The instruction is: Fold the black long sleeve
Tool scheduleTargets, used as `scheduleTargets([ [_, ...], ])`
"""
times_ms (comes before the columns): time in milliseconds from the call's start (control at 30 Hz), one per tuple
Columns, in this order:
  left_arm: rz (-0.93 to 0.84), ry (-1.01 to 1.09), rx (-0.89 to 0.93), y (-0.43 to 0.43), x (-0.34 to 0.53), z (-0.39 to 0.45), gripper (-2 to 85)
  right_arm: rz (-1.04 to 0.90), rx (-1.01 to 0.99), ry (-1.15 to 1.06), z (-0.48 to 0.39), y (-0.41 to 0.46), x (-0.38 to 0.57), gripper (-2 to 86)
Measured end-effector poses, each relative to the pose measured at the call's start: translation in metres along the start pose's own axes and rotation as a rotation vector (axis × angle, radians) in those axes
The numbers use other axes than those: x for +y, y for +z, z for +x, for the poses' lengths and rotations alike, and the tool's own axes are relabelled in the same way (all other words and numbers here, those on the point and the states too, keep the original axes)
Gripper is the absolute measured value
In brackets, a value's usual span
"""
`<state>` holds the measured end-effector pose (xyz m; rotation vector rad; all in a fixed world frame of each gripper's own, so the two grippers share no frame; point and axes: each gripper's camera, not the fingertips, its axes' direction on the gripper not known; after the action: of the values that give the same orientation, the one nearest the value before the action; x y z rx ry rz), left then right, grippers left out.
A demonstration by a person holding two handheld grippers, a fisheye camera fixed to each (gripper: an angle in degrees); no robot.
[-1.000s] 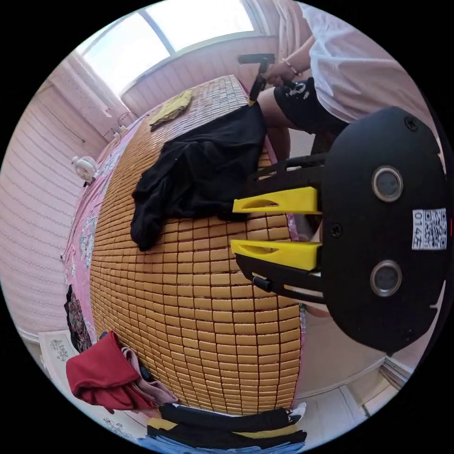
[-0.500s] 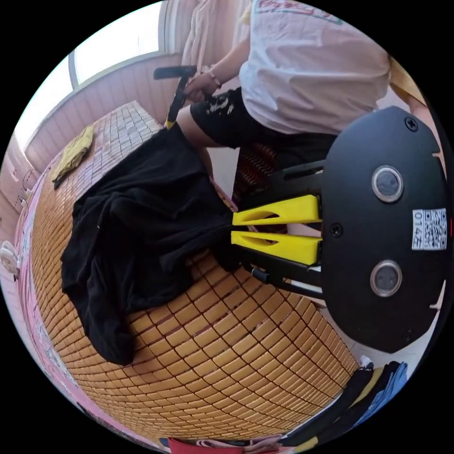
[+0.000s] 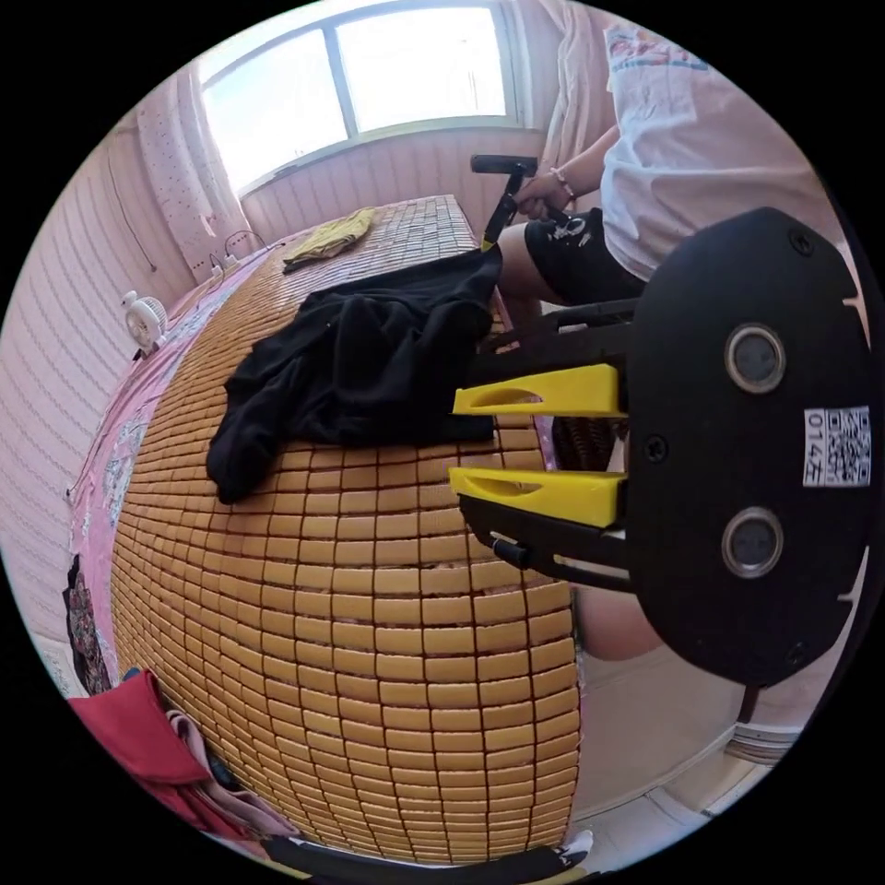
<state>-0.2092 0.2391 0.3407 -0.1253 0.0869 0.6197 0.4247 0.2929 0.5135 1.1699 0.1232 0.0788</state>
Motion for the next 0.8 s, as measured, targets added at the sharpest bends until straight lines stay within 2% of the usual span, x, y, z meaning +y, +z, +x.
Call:
scheduleTargets([
  [167, -0.056, 0.073, -0.123, 0.022, 0.025, 0.034, 10.6, -0.007, 0.021, -0.012, -0.005, -0.005, 0.006, 1.0],
  [367, -0.086, 0.18, -0.323, 0.029, 0.052, 0.076, 2.8, 0.018, 0.002, -0.003, -0.005, -0.018, 0.022, 0.9],
  [467, -0.04, 0.163, -0.27, 0.008, 0.075, 0.08, -0.2, 0.072, -0.084, 0.0, -0.003, -0.037, 0.034, 0.8],
  [533, 0.042, 0.139, -0.199, -0.017, 0.092, 0.08, -0.7, 0.125, -0.177, 0.005, -0.002, -0.056, 0.041, 0.7],
  [600, 0.229, 0.157, -0.073, -0.069, 0.118, 0.084, -0.9, 0.171, -0.19, -0.028, -0.012, -0.082, 0.043, 0.6],
  [700, 0.49, 0.22, 0.04, -0.153, 0.145, 0.098, -1.0, 0.303, -0.26, -0.188, -0.048, -0.145, 0.038, 0.5],
  [800, 0.698, 0.331, 0.006, -0.241, 0.163, 0.127, -1.0, 0.484, -0.383, -0.392, -0.1, -0.227, 0.024, 0.4],
])
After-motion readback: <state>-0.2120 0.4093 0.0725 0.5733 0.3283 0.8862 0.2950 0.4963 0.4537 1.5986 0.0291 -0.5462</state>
